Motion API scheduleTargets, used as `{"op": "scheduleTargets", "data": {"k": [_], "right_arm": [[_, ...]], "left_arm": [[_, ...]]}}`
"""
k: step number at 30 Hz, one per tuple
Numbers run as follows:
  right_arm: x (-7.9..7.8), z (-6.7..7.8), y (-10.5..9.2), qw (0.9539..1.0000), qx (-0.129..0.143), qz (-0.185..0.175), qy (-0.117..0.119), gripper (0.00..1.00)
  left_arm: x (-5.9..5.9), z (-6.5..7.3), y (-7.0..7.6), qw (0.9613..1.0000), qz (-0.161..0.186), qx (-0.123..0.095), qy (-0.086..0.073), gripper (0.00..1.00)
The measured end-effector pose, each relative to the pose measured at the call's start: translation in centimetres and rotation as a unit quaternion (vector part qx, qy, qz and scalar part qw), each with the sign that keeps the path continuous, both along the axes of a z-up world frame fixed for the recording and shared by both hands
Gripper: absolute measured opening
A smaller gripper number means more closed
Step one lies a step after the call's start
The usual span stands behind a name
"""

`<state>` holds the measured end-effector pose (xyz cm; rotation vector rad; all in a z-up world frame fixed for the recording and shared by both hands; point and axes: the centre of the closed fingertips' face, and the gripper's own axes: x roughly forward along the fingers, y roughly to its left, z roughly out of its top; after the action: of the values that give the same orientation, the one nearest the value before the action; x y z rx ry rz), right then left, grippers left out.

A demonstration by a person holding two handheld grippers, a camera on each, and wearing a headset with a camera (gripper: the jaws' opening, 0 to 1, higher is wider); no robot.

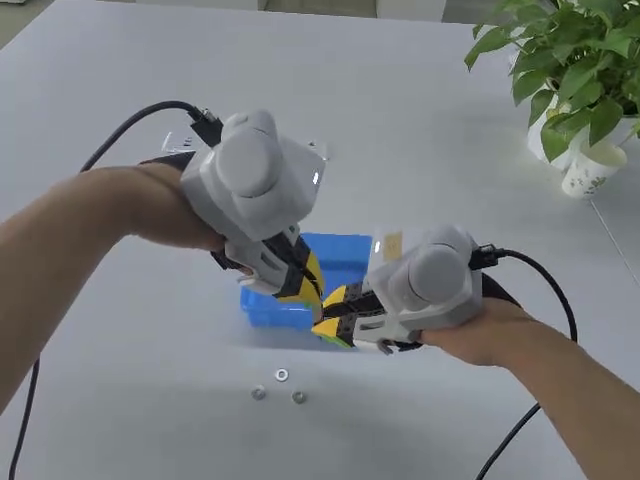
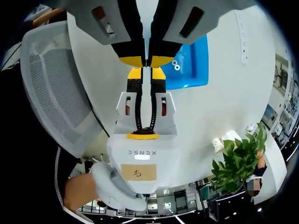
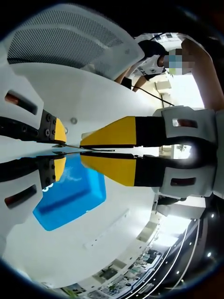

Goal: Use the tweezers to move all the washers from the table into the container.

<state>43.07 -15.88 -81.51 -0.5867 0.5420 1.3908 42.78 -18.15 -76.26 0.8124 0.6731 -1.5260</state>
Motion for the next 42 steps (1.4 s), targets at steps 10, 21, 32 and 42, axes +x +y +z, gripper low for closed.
{"op": "scheduleTargets", "data": {"k": [10, 21, 32, 42], "right_arm": [[-1.6, -1.0, 0.4, 1.0, 0.003, 0.002, 0.007, 0.11], [-3.0, -1.8, 0.8, 0.9998, 0.004, 0.009, 0.015, 0.11], [-4.6, -2.5, 1.3, 0.9995, 0.004, 0.016, 0.026, 0.11], [-5.5, -3.1, 1.5, 0.9992, 0.002, 0.023, 0.034, 0.11]], "left_arm": [[-1.7, -1.1, 0.2, 1.0, 0.001, 0.005, 0.007, 0.06], [-3.1, -1.8, 0.6, 0.9999, 0.003, 0.011, 0.012, 0.06], [-4.3, -2.7, 1.1, 0.9997, 0.01, 0.01, 0.021, 0.06], [-5.2, -3.3, 1.3, 0.9994, 0.015, 0.011, 0.029, 0.06]]}}
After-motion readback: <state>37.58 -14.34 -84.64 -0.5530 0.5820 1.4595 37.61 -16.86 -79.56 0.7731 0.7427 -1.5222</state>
